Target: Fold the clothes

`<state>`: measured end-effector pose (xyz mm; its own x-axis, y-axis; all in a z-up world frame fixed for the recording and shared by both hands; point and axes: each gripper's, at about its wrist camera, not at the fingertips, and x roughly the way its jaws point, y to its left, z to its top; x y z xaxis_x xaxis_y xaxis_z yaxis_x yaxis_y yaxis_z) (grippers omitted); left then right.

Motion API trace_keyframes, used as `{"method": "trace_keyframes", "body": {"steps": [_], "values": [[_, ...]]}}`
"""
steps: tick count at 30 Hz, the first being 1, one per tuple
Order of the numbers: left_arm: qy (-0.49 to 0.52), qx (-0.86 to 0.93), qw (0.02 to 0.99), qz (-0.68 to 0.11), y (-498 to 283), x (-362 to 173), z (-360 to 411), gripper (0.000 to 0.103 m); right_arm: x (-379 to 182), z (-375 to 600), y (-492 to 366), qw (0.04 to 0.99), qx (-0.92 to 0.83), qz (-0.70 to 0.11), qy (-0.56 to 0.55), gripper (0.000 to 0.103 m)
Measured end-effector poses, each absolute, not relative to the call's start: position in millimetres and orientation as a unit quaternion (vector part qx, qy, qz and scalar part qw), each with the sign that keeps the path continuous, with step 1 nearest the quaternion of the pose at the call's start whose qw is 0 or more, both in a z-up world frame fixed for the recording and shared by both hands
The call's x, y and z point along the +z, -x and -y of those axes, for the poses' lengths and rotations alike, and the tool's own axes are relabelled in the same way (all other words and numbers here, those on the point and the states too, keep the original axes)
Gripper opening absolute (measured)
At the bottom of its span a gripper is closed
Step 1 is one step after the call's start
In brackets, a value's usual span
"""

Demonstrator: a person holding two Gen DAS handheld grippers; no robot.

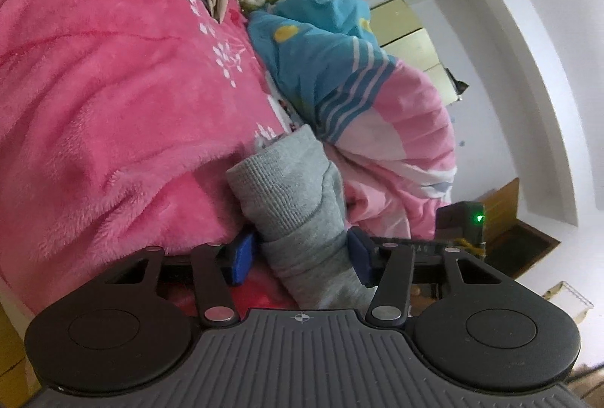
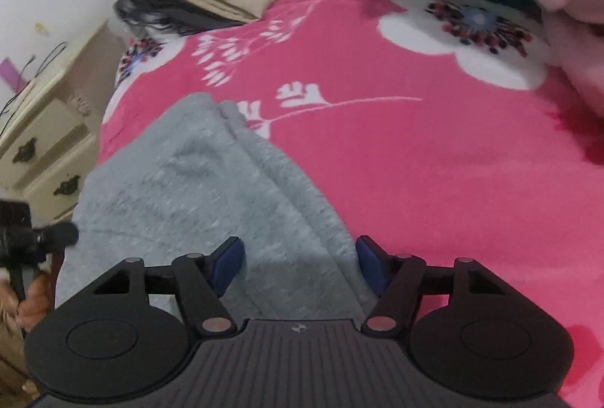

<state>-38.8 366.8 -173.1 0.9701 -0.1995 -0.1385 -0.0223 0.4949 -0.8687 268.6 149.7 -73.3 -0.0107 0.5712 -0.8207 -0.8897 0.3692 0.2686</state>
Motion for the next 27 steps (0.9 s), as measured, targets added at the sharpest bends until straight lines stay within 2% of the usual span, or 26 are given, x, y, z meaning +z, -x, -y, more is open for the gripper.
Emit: {"method": "trace_keyframes", "body": {"steps": [3,6,8,9,10,11,12,18,27], "values": [[0.495,-0.052,0.861,-0.108,37.6,-173.1,-365.9,0.049,-69.7,-146.6,-271.7,0.682,0.536,-0.468,0.168,0.061],[0.493,-0.047,0.862,-0.106,37.6,-172.6,-364.8,0.048,-70.6,-147.4,-281.9,0.691,0.525,-0.476,0.140,0.061],[0.487,-0.039,0.866,-0.104,38.1,-170.5,-362.5,0.044,-74.2,-149.9,-276.4,0.694,0.527,-0.470,0.141,0.062],[0.477,-0.034,0.872,-0.103,38.4,-167.3,-360.2,0.040,-76.0,-151.1,-273.6,0.695,0.529,-0.467,0.141,0.058],[0.465,-0.029,0.879,-0.100,38.7,-163.6,-357.5,0.036,-76.2,-152.3,-270.4,0.697,0.530,-0.462,0.141,0.041],[0.449,-0.024,0.888,-0.096,39.4,-158.6,-354.1,0.035,-72.6,-153.4,-266.5,0.702,0.531,-0.453,0.143,0.031],[0.434,-0.020,0.896,-0.091,40.0,-153.5,-350.8,0.033,-68.6,-153.6,-262.4,0.708,0.531,-0.443,0.146,0.012],[0.410,-0.014,0.910,-0.059,38.8,-139.0,-347.4,0.029,-41.7,-146.2,-248.0,0.745,0.523,-0.389,0.144,0.009],[0.415,-0.022,0.909,-0.029,17.6,-124.0,-370.8,0.027,-27.8,-161.5,-263.6,0.770,0.505,-0.372,0.117,0.009]]}}
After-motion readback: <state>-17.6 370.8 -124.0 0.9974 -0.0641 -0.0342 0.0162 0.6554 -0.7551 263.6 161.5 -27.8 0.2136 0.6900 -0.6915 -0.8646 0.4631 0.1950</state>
